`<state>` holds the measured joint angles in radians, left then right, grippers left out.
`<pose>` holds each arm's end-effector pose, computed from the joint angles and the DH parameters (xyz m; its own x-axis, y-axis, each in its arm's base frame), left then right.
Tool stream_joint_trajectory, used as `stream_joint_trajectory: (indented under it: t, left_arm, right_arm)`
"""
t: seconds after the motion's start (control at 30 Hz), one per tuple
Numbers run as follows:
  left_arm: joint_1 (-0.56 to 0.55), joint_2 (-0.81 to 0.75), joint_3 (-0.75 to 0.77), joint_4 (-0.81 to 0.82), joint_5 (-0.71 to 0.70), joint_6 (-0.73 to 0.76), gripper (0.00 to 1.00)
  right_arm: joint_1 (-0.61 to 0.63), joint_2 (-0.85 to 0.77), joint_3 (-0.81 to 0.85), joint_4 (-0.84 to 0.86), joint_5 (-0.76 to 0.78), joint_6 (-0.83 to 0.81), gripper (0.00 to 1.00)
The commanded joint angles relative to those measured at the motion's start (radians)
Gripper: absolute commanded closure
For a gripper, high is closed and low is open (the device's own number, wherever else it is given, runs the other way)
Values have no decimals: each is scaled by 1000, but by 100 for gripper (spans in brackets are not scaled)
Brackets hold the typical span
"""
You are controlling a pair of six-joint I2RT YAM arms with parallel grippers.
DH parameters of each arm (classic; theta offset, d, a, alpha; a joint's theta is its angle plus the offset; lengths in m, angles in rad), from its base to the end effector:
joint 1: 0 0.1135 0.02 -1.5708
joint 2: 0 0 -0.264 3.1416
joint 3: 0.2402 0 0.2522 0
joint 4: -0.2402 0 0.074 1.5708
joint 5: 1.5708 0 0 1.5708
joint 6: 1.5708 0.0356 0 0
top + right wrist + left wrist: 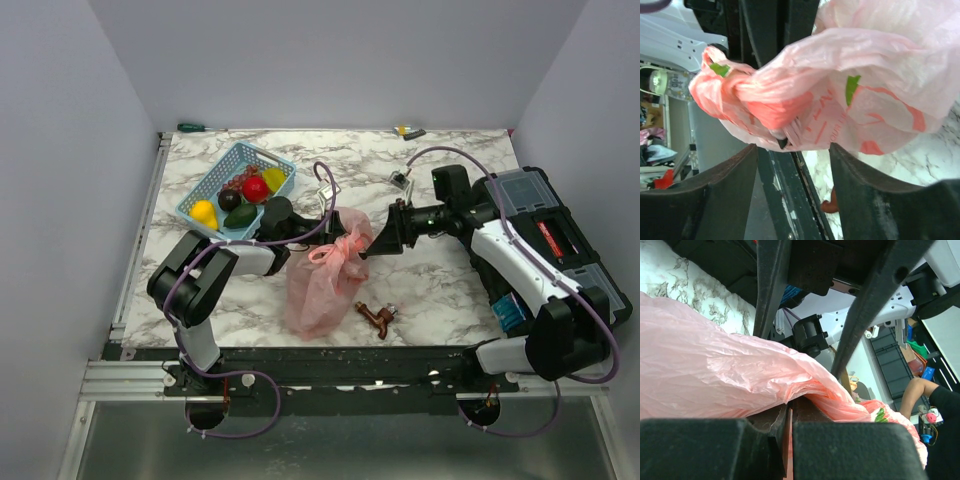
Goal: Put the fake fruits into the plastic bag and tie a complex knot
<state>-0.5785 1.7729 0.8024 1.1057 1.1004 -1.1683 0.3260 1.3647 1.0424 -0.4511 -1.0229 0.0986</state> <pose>0.2759 -0.2180 0.2160 -0.8642 0.0663 -0.4987 0.4906 -0.1083 -0.8646 0.2589 0.1196 0.2866 -0.7320 -0.1933 -0.6534 -0.6767 0.3184 0.6639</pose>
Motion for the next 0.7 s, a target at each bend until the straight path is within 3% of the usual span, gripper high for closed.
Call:
stream_joint_trajectory:
  t: [0.0, 0.1, 0.27, 0.67]
  left_arm:
    - [-6, 9, 18, 39, -2, 12, 100]
    - [-5, 8, 21, 41, -2, 12, 100]
    - [-6, 10, 20, 42, -5, 13, 100]
    - [-9, 18, 28, 86, 0, -11, 100]
  right_arm:
    - [-22, 4, 6, -112, -23, -88, 45]
    - [-22, 28, -6, -48, -67, -46, 52]
    - [-21, 49, -22, 140, -128, 110, 52]
    - [-19, 85, -60, 189, -160, 140, 59]
